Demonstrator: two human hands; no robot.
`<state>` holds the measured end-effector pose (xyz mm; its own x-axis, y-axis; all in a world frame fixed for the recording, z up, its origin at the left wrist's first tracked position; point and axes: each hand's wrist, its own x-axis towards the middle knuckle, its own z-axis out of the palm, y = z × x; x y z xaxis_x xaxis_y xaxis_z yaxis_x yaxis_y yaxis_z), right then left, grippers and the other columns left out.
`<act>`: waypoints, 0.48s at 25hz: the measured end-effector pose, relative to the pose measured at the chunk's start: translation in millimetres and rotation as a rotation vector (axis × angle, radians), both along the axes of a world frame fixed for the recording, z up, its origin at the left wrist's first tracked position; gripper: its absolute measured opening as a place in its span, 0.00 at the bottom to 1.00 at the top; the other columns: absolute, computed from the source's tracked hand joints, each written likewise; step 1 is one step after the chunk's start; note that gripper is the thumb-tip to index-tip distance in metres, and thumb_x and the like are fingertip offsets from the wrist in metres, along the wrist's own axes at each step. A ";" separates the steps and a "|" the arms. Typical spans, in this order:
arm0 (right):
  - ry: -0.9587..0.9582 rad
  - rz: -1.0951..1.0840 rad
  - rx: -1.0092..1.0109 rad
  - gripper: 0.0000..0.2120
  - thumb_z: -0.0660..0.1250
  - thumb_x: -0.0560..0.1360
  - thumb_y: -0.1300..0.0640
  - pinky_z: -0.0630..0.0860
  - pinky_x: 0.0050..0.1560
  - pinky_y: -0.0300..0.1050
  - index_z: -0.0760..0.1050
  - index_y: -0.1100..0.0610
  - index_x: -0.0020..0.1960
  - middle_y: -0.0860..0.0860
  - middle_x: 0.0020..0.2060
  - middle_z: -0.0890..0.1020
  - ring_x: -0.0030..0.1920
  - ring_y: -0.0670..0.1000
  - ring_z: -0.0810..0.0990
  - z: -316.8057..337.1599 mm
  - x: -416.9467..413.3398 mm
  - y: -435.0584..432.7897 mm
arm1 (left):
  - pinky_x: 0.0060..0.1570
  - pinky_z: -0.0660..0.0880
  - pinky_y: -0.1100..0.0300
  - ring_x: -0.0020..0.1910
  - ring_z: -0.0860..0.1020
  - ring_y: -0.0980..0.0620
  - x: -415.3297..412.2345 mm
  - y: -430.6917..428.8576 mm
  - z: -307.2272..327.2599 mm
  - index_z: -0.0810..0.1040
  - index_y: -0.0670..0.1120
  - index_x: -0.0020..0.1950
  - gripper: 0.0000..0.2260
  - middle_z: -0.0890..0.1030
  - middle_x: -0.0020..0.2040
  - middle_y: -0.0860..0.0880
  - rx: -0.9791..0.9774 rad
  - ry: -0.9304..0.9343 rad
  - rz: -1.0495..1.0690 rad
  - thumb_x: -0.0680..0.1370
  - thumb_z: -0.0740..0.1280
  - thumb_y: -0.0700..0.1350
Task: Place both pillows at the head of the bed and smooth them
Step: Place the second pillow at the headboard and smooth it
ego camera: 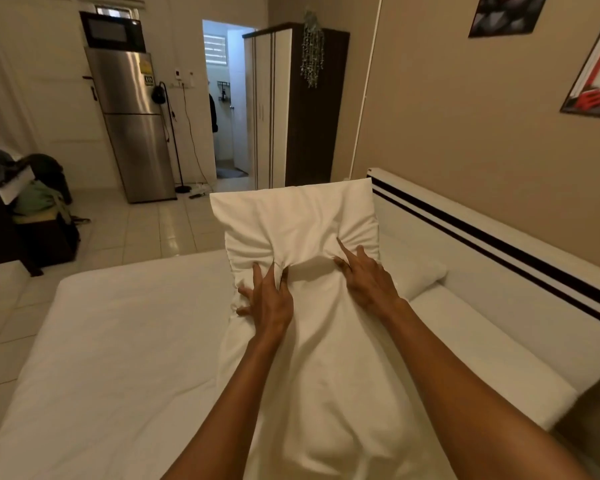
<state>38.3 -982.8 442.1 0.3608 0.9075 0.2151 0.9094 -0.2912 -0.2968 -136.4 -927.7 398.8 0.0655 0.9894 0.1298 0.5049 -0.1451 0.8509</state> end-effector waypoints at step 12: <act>-0.107 0.009 -0.063 0.25 0.48 0.85 0.45 0.71 0.63 0.60 0.50 0.40 0.81 0.59 0.78 0.61 0.67 0.67 0.72 6.3 221.6 -63.2 | 0.71 0.50 0.28 0.79 0.50 0.35 218.4 -66.7 -4.8 0.68 0.51 0.73 0.18 0.58 0.80 0.48 -0.108 -0.123 -0.046 0.84 0.55 0.51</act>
